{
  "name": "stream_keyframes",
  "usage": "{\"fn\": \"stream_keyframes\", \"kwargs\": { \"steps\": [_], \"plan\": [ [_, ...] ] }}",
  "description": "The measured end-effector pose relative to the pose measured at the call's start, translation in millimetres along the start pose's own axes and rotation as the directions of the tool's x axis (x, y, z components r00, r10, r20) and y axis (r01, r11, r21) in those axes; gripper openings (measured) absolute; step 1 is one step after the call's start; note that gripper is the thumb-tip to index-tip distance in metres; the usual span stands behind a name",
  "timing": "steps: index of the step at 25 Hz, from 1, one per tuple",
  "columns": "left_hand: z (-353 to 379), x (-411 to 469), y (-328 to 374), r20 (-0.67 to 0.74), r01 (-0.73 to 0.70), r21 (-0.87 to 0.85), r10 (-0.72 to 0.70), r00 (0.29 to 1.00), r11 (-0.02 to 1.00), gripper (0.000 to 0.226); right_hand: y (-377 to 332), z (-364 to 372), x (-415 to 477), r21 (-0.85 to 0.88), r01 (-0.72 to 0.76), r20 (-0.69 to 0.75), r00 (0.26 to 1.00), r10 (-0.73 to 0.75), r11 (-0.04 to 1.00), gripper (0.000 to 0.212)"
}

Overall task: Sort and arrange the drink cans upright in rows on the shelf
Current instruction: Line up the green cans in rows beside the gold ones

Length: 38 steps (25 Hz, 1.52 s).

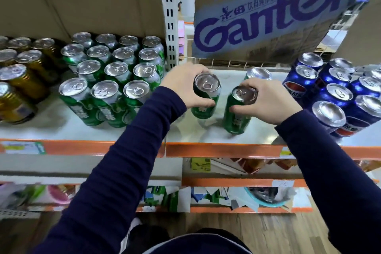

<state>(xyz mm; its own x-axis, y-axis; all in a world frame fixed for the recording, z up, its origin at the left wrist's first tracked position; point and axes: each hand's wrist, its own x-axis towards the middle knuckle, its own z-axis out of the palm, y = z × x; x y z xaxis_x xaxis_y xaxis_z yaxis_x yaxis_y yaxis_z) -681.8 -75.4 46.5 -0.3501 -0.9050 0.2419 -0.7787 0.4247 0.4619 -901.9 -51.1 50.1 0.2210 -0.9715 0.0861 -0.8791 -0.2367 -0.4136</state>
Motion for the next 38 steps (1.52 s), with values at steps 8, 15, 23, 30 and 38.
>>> {"fn": "stream_keyframes", "kwargs": {
  "steps": [8,15,23,30,38],
  "plan": [
    [-149.7,-51.0,-57.8,-0.485,0.006,-0.214,-0.112,0.867,0.977,0.058,-115.9,0.7,50.6,0.273,0.213,-0.481,0.875,-0.059,0.938,0.039],
    [-224.0,-106.7,-180.7,-0.559,0.184,-0.08,-0.197,0.805,0.98,0.06,-236.1,34.2,97.2,0.363,0.337,-0.508,0.853,-0.119,0.869,0.036],
    [-192.8,-141.5,-245.8,-0.179,0.283,0.073,-0.267,0.947,0.956,0.076,-322.8,82.0,139.3,0.207,0.354,-0.283,0.914,-0.291,0.912,0.046],
    [-189.0,-165.1,-264.7,-0.058,0.276,0.074,-0.272,0.96,0.958,0.073,-340.6,122.6,156.4,-0.009,0.398,-0.044,0.916,-0.398,0.917,0.058],
    [-188.1,-167.8,-274.9,-0.028,0.234,0.042,-0.233,0.972,0.971,0.07,-348.1,157.6,163.1,-0.196,0.328,0.124,0.943,-0.308,0.924,0.07]
  ]
}}
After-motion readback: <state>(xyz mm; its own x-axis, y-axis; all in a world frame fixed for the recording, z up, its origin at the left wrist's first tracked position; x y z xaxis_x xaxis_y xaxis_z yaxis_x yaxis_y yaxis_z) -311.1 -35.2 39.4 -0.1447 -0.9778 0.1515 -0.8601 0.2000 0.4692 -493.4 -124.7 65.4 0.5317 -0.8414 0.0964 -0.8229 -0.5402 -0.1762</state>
